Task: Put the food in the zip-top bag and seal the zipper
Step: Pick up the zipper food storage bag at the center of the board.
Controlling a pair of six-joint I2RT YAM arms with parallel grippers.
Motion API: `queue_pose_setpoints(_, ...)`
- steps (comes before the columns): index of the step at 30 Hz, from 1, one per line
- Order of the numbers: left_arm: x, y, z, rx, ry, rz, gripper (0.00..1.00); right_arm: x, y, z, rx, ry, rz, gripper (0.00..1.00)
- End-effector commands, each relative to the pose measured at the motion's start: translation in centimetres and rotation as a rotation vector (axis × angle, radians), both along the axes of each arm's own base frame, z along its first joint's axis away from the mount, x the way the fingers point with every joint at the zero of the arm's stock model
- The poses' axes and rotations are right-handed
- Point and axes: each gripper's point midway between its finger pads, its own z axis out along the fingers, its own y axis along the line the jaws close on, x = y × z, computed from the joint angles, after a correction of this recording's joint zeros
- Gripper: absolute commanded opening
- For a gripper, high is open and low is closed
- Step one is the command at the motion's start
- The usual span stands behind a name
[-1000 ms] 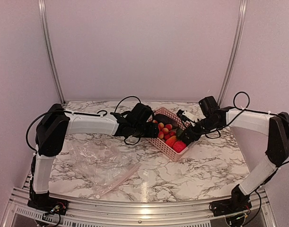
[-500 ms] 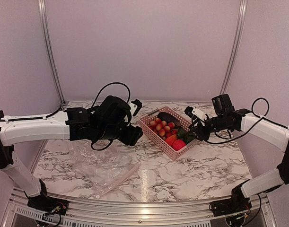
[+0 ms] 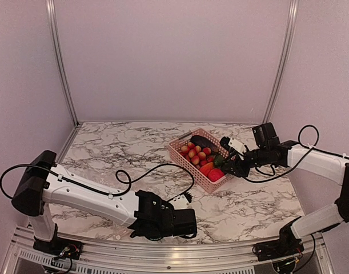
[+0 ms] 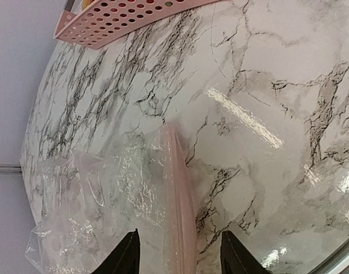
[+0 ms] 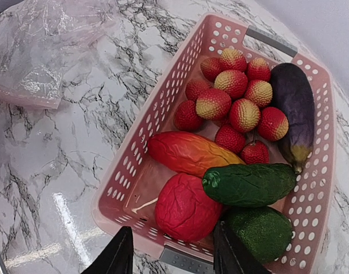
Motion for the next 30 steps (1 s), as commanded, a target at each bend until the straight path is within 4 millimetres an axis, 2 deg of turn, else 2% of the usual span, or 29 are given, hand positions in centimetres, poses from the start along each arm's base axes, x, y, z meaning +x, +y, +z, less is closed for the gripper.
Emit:
queue_pose_setpoints(1,0.3,2.3,-0.7,0.208,-0.135,0.047,0.50,0.2,0.3,1.3,0.030,-0.057,-0.003,0.46)
queue_pose_setpoints(11,0.8,3.7,-3.1,0.304,-0.157,0.081,0.47,0.0,0.3,1.3,0.034,-0.056,0.003,0.46)
queue_pose_setpoints(18,2.1,5.7,-4.1,0.361,-0.157,0.144,0.41,-0.1,0.3,1.5,0.040,-0.056,0.005,0.46)
queue_pose_setpoints(20,2.8,6.3,-3.5,0.366,-0.177,0.171,0.28,-0.1,0.3,1.6,0.041,-0.059,0.005,0.46)
queue_pose_setpoints(25,4.3,6.3,-0.1,0.287,-0.225,0.215,0.00,0.1,0.6,2.7,0.064,-0.065,0.006,0.46)
queue_pose_setpoints(30,7.1,7.3,4.0,0.128,-0.235,0.318,0.00,0.6,2.1,6.1,0.144,-0.041,0.034,0.46)
